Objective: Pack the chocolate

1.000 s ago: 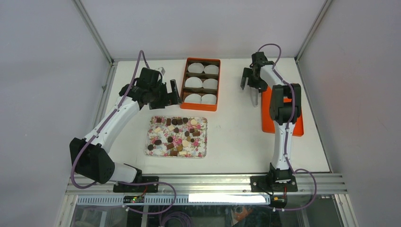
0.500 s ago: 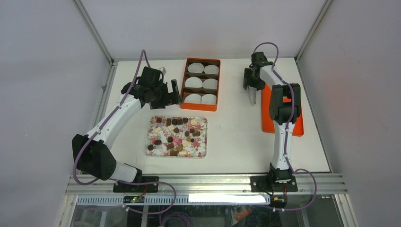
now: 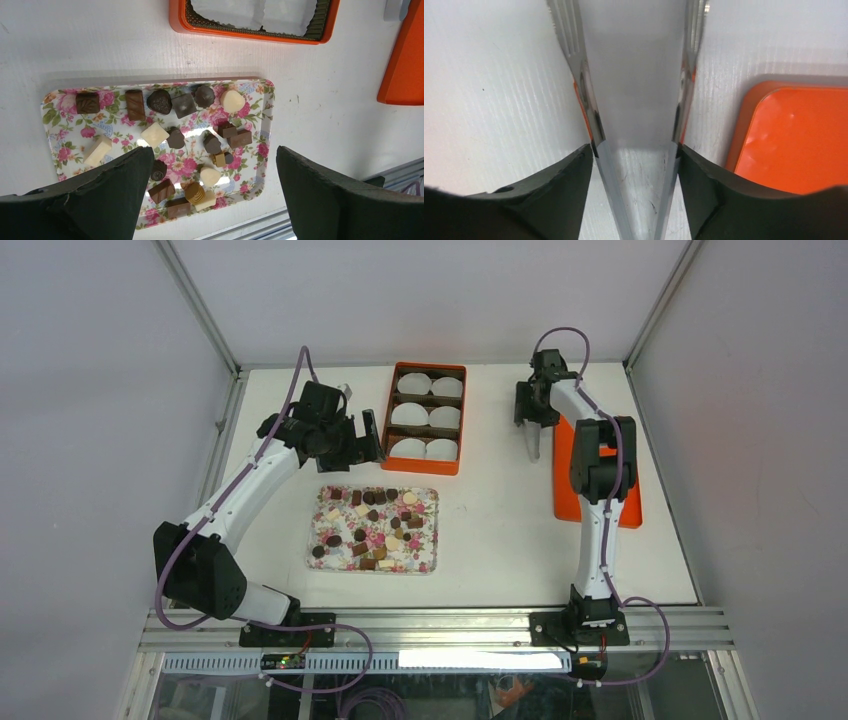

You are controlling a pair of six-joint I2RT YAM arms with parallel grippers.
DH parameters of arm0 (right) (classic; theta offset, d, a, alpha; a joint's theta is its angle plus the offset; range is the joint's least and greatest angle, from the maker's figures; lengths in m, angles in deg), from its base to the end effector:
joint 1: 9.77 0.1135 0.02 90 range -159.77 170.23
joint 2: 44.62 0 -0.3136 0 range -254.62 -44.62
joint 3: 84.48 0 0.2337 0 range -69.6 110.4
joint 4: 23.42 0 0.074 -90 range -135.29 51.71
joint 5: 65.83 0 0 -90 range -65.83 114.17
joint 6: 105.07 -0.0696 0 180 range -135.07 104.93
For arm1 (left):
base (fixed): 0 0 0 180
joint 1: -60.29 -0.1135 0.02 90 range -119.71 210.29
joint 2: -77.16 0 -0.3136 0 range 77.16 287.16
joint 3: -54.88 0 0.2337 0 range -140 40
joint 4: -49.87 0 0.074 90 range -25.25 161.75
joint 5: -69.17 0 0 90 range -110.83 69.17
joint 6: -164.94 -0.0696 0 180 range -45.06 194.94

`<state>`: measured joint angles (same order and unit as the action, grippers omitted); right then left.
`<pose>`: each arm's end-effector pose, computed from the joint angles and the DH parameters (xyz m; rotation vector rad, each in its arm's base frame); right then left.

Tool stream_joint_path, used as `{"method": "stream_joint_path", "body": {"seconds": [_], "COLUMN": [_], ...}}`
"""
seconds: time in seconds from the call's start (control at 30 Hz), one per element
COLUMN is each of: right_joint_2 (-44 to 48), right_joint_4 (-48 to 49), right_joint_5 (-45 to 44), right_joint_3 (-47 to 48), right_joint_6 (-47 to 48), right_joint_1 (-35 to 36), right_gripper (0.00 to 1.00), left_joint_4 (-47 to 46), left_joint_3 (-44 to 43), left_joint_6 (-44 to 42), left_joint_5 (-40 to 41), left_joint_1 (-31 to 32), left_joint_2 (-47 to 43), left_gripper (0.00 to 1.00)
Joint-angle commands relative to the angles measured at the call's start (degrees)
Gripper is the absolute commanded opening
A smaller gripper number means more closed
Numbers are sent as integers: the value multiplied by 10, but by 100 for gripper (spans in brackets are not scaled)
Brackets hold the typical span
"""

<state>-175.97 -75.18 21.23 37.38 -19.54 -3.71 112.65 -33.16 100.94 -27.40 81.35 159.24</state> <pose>0.5241 0.0521 0.1846 -0.0192 2.6374 -0.0054 0.2655 -0.1108 0.3286 -0.0681 2.6189 -0.4494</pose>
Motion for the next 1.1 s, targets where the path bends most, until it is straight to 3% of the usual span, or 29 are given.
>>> {"method": "stream_joint_path", "body": {"seconds": [0.0, 0.17, 0.27, 0.6, 0.83, 0.97, 1.07], "right_joint_2": [-14, -10, 14, 232, 409, 463, 485], "right_joint_4": [27, 20, 12, -55, -175, -214, -220], "right_joint_5": [25, 25, 25, 156, 183, 287, 311], "right_joint_3": [-12, -12, -25, -160, -236, -267, -285], "right_joint_6": [-18, -26, -33, -89, -94, -106, -112], "right_joint_1": [-4, -4, -4, 9, 107, 158, 185], "right_gripper": [60, 27, 1, 0, 0, 0, 0], "left_joint_4": [-5, -5, -4, -4, -13, -21, -33], "left_joint_3": [-14, -16, -20, -45, -29, -12, -5], "left_joint_6": [2, 3, 2, 4, 9, 19, 19], "left_joint_5": [-16, -17, -16, 13, 35, 2, -23], "left_joint_1": [6, 6, 6, 4, -13, -33, -40], "left_joint_2": [-17, -18, -16, 5, -15, -22, -27], "left_gripper": [99, 99, 99, 99, 99, 99, 99]}}
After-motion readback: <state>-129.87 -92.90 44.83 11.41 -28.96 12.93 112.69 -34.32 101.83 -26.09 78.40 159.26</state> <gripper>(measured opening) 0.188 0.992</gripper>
